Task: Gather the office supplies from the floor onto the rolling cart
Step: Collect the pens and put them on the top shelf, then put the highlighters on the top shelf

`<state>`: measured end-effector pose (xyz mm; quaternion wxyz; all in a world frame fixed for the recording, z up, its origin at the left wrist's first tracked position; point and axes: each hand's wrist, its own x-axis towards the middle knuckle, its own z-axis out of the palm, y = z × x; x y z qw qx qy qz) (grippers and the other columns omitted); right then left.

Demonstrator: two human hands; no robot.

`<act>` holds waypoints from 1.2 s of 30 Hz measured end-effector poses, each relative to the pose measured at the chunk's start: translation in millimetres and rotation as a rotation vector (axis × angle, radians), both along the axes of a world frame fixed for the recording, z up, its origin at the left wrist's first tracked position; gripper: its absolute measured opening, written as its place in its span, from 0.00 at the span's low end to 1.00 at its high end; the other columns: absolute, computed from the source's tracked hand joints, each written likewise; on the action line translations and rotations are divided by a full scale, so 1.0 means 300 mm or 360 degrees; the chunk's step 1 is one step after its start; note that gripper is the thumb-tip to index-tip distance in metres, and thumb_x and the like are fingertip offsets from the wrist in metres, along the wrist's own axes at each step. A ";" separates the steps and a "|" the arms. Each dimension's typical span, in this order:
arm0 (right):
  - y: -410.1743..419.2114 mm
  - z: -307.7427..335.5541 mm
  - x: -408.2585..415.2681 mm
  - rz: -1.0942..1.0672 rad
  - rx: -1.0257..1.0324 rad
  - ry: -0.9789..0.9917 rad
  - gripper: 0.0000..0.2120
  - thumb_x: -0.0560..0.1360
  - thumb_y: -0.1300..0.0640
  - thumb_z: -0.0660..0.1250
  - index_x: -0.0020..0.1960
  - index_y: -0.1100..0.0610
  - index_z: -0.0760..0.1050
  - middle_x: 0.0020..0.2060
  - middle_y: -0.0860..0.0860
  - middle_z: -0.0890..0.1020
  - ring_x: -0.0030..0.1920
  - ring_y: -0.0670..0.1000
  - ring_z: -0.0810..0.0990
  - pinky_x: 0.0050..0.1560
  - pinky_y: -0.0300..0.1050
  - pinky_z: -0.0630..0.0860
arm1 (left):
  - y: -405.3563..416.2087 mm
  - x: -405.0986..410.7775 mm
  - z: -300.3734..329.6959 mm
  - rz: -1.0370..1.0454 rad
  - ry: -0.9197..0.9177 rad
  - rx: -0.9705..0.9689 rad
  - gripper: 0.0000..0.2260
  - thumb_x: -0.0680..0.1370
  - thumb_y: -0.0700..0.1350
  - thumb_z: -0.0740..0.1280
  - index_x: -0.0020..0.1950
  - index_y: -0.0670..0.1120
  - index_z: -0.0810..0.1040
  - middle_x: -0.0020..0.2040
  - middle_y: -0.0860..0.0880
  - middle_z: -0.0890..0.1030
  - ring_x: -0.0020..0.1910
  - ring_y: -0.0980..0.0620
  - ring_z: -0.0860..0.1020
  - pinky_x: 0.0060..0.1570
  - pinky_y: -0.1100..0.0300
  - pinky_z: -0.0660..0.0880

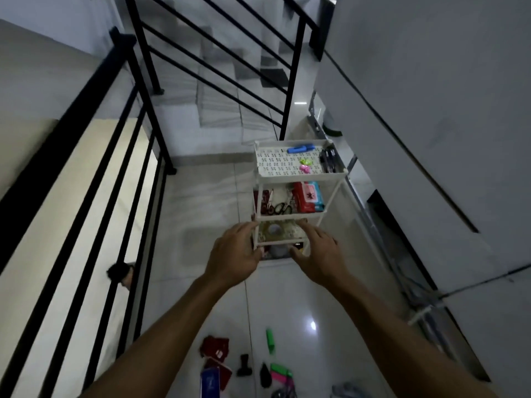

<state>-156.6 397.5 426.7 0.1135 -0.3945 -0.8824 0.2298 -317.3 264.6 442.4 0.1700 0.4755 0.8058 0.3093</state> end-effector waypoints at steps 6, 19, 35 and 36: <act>-0.060 -0.148 0.120 -0.0024 -0.0063 -0.0142 0.32 0.74 0.39 0.65 0.74 0.46 0.60 0.71 0.49 0.70 0.70 0.51 0.68 0.70 0.52 0.62 | -0.067 0.098 -0.165 0.0018 -0.0084 -0.0105 0.29 0.71 0.56 0.63 0.72 0.50 0.67 0.68 0.48 0.72 0.66 0.47 0.71 0.64 0.47 0.69; -0.077 -1.196 0.478 0.0055 -0.0228 -0.0244 0.30 0.75 0.43 0.67 0.74 0.47 0.63 0.69 0.48 0.72 0.68 0.51 0.70 0.66 0.50 0.63 | -0.118 0.364 -1.191 0.0133 -0.0288 -0.0277 0.26 0.75 0.45 0.70 0.72 0.48 0.67 0.69 0.51 0.71 0.62 0.60 0.67 0.62 0.68 0.60; -0.239 -2.626 0.641 0.0573 -0.0315 -0.0676 0.38 0.70 0.41 0.71 0.74 0.53 0.61 0.64 0.54 0.74 0.60 0.56 0.73 0.55 0.49 0.69 | -0.092 0.535 -2.681 0.0254 -0.0303 -0.0640 0.28 0.75 0.53 0.69 0.71 0.45 0.67 0.61 0.40 0.73 0.60 0.41 0.74 0.59 0.48 0.72; -0.251 -2.662 0.636 0.0614 -0.0275 -0.0696 0.37 0.69 0.39 0.71 0.72 0.52 0.64 0.60 0.53 0.75 0.57 0.55 0.74 0.51 0.48 0.69 | -0.070 0.539 -2.726 0.0286 -0.0328 -0.0649 0.29 0.75 0.54 0.68 0.71 0.44 0.66 0.62 0.39 0.72 0.61 0.41 0.73 0.59 0.49 0.72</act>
